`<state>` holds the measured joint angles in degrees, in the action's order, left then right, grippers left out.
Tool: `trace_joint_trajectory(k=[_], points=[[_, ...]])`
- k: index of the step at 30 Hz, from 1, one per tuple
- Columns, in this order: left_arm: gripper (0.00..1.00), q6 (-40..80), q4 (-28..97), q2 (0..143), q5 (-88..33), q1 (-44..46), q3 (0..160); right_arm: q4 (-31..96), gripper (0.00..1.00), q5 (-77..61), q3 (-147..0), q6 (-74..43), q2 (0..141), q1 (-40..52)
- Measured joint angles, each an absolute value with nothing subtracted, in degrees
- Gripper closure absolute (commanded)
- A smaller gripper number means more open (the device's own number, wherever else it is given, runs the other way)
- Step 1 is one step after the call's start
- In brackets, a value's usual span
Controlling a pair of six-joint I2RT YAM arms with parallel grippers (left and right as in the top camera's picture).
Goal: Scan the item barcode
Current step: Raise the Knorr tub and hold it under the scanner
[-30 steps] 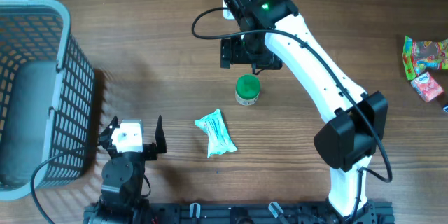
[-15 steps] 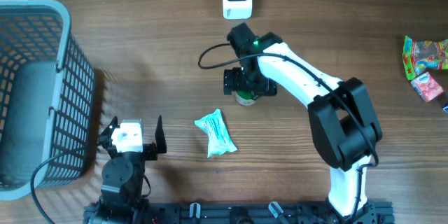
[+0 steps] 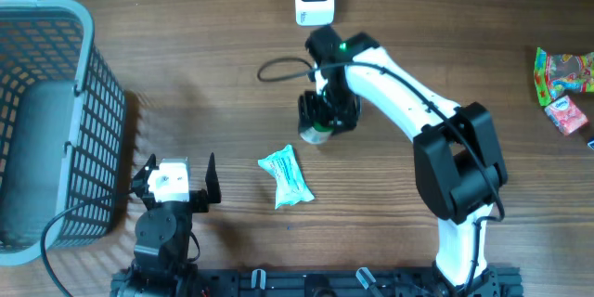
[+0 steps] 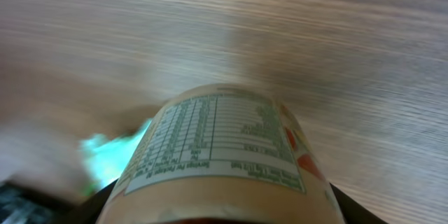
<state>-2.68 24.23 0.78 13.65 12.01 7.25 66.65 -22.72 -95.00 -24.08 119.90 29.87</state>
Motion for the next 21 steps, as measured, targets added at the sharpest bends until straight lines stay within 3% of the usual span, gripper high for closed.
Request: trace_joint_trajectory(k=[7, 16, 21], points=[[0.00, -2.66, 24.23, 0.80, 13.65, 12.01, 7.25, 75.05, 0.36, -43.27, -100.03, -22.13, 119.90, 29.21], [0.00, -2.66, 24.23, 0.80, 13.65, 12.01, 7.25, 89.76, 0.41, -46.57, -100.07, -14.33, 119.90, 29.19], [0.00, -2.68, 24.23, 0.80, 13.65, 12.01, 7.25, 89.60, 0.41, -47.03, -100.07, -12.25, 119.90, 29.19]])
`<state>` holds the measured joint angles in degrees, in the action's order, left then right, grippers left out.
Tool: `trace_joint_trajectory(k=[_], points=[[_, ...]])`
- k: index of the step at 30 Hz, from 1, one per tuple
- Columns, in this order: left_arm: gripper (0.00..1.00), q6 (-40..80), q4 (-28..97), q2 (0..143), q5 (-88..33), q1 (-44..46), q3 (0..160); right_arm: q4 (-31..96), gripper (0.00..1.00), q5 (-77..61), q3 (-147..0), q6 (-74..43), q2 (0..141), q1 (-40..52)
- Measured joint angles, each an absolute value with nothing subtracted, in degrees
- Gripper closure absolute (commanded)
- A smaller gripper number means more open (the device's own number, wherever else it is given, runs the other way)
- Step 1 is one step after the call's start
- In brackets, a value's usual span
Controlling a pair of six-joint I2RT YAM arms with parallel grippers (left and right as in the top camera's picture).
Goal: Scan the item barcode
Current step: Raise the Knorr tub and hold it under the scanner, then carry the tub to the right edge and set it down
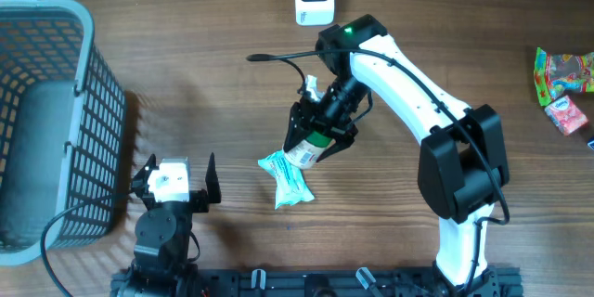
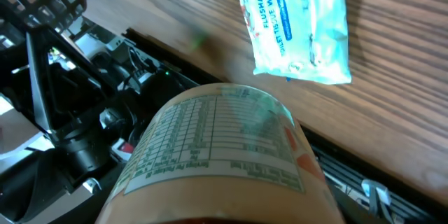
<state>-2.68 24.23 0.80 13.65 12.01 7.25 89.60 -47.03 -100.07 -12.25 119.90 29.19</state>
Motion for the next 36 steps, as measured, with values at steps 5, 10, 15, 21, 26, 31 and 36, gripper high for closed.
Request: trace_joint_trajectory(k=[5, 10, 15, 21, 26, 31, 36], points=[[0.00, -2.68, 24.23, 0.80, 13.65, 12.01, 7.25, 85.21, 0.44, -52.53, -108.09, -11.22, 120.03, 29.19], [0.00, -2.66, 24.23, 0.80, 13.65, 12.01, 7.25, 72.95, 0.46, -33.78, -130.61, -11.46, 119.55, 29.43], [0.00, -2.68, 24.23, 0.80, 13.65, 12.01, 7.25, 47.70, 0.46, -2.00, -124.31, -11.70, 120.05, 29.36], [0.00, -2.66, 24.23, 0.80, 13.65, 12.01, 7.25, 20.36, 0.37, 10.00, -114.50, -10.63, 126.85, 29.34], [0.00, -2.68, 24.23, 0.80, 13.65, 12.01, 7.25, 4.05, 0.36, 13.82, -114.37, -7.51, 133.97, 27.88], [0.00, -2.66, 24.23, 0.80, 13.65, 12.01, 7.27, -2.17, 0.36, 13.96, -114.32, -7.44, 140.20, 23.68], [0.00, -2.66, 24.23, 0.80, 13.65, 12.01, 7.25, -7.53, 0.35, 13.08, -114.28, -9.45, 140.81, 22.79]])
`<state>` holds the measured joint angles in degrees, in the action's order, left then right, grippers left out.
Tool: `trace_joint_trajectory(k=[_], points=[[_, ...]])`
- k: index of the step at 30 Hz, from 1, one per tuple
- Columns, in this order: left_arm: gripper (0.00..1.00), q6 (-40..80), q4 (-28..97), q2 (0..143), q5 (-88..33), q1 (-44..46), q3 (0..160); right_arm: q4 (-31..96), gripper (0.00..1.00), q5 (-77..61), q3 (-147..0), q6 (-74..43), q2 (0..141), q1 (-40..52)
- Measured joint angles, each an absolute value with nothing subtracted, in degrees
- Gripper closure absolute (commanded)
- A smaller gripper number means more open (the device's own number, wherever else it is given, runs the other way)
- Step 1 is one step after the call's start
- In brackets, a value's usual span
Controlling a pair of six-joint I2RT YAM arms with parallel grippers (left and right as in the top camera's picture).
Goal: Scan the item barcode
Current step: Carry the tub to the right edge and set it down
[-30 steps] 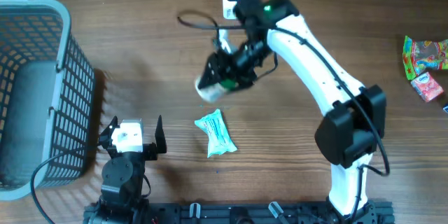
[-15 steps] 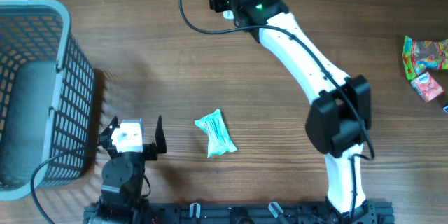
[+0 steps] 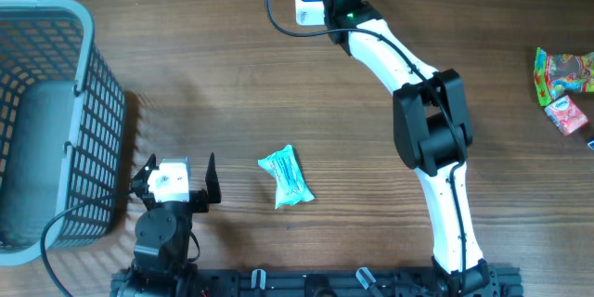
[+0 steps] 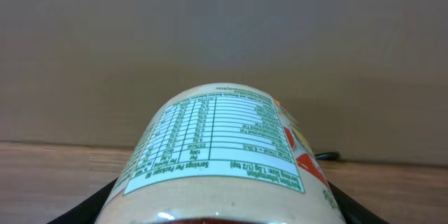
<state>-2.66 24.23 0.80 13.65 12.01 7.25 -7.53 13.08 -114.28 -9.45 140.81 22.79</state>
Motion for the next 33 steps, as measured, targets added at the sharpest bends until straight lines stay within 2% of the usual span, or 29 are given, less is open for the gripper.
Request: trace_joint_trajectory(k=[3, 6, 9, 12, 13, 16, 21, 23, 27, 28, 29, 33], points=[[0.00, -2.66, 24.23, 0.80, 13.65, 12.01, 7.25, -4.71, 0.34, 12.49, -114.34, -12.75, 140.79, 23.11], [0.00, -2.68, 24.25, 0.78, 13.63, 12.01, 7.25, 6.85, 0.35, 12.27, -114.21, -16.25, 139.15, 22.55], [0.00, -2.68, 24.23, 0.78, 13.65, 12.01, 7.25, 22.57, 0.35, 12.16, -113.75, -18.09, 129.43, 18.55], [0.00, -2.66, 24.25, 0.78, 13.65, 12.01, 7.25, 41.82, 0.35, 10.72, -115.07, -19.40, 119.09, 10.22], [0.00, -2.68, 24.23, 0.78, 13.65, 12.01, 7.25, 51.99, 0.36, 8.75, -115.66, -19.94, 116.55, 3.38], [0.00, -2.66, 24.23, 0.80, 13.65, 12.01, 7.25, 67.68, 0.34, 3.27, -114.76, -18.79, 119.83, -9.08], [0.00, -2.68, 24.23, 0.80, 13.65, 12.01, 7.25, 72.71, 0.33, -1.69, -114.43, -13.58, 127.20, -22.72], [0.00, -2.68, 24.23, 0.80, 13.65, 12.01, 7.25, 71.72, 0.22, -1.63, -114.43, -13.45, 129.56, -26.22], [0.00, -2.68, 24.23, 0.80, 13.65, 12.01, 7.25, 70.91, 0.20, -1.52, -114.41, -13.13, 130.26, -30.41], [0.00, -2.66, 24.23, 0.80, 13.65, 12.01, 7.25, 70.89, 0.16, -1.54, -114.41, -13.13, 130.28, -30.76], [0.00, -2.66, 24.23, 0.80, 13.65, 12.01, 7.25, 70.89, 0.00, -1.56, -114.41, -12.93, 130.28, -30.63], [0.00, -2.68, 24.23, 0.80, 13.65, 12.01, 7.25, 75.72, 0.00, -2.04, -117.69, -12.58, 130.28, -30.20]])
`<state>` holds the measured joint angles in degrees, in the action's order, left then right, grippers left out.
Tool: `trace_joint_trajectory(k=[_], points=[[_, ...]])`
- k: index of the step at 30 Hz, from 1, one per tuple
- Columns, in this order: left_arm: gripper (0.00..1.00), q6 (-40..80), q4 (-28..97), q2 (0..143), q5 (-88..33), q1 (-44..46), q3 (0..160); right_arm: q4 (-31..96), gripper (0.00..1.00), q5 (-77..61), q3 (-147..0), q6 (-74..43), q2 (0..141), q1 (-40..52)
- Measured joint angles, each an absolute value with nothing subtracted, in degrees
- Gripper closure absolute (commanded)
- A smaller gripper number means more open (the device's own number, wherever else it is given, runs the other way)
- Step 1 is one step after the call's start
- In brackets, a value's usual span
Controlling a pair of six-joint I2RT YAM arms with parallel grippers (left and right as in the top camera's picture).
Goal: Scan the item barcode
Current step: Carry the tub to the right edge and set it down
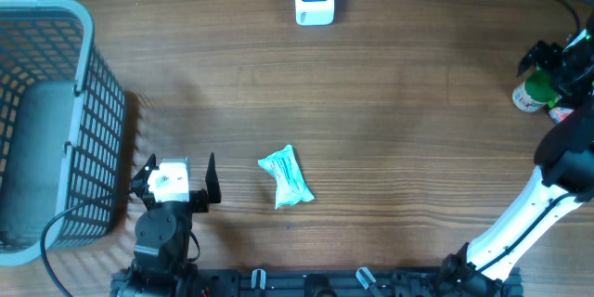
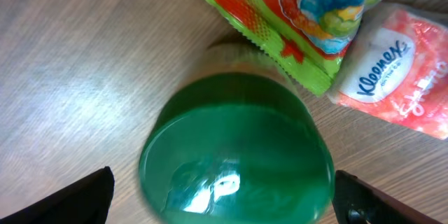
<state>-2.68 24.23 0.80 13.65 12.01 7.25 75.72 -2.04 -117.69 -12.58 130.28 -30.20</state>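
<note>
A bottle with a green cap point(image 2: 234, 147) stands upright on the wood at the far right of the table point(image 1: 527, 96). My right gripper point(image 2: 224, 190) is open straight above it, one black finger on each side of the cap with a gap on both sides. From overhead the right gripper point(image 1: 543, 74) hangs at the right edge. The white barcode scanner stands at the back centre, far from the bottle. My left gripper point(image 1: 176, 181) rests open at the front left, holding nothing.
A colourful snack bag point(image 2: 308, 14) and a pink Kleenex pack point(image 2: 399, 84) lie right behind the bottle. A teal wipes pack point(image 1: 286, 178) lies at the front centre. A grey mesh basket point(image 1: 56, 111) fills the left side.
My right gripper was shut on the bottle up at the scanner. Now it is at the far right, open, with the bottle standing on the table beside the snack bag.
My right gripper first held the bottle near the table's middle, then over the wipes pack. After that it held the bottle at the scanner at the back. Now the bottle stands at the far right, released. The left arm has stayed still.
</note>
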Motion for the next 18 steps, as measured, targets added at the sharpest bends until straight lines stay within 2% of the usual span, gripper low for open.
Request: trace_joint_trajectory(k=[5, 8, 10, 13, 15, 18], points=[[0.00, -2.66, 24.23, 0.80, 13.65, 12.01, 7.25, 87.83, 0.00, -8.36, -132.53, -17.28, 122.89, -25.74], [0.00, -2.66, 24.23, 0.80, 13.65, 12.01, 7.25, 91.53, 0.00, -13.76, -132.53, -13.80, 116.40, -10.31], [0.00, -2.66, 24.23, 0.80, 13.65, 12.01, 7.25, 91.00, 0.00, -16.40, -125.34, -11.20, 117.03, 4.89], [0.00, -2.66, 24.23, 0.80, 13.65, 12.01, 7.25, 85.97, 0.00, -16.97, -115.07, -10.37, 117.84, 21.52], [0.00, -2.68, 24.21, 0.80, 13.65, 12.01, 7.25, 83.20, 0.00, -17.23, -109.86, -10.90, 117.95, 30.13], [0.00, -2.66, 24.23, 0.80, 13.65, 12.01, 7.25, 77.87, 0.00, -16.45, -102.96, -14.13, 117.97, 37.19]])
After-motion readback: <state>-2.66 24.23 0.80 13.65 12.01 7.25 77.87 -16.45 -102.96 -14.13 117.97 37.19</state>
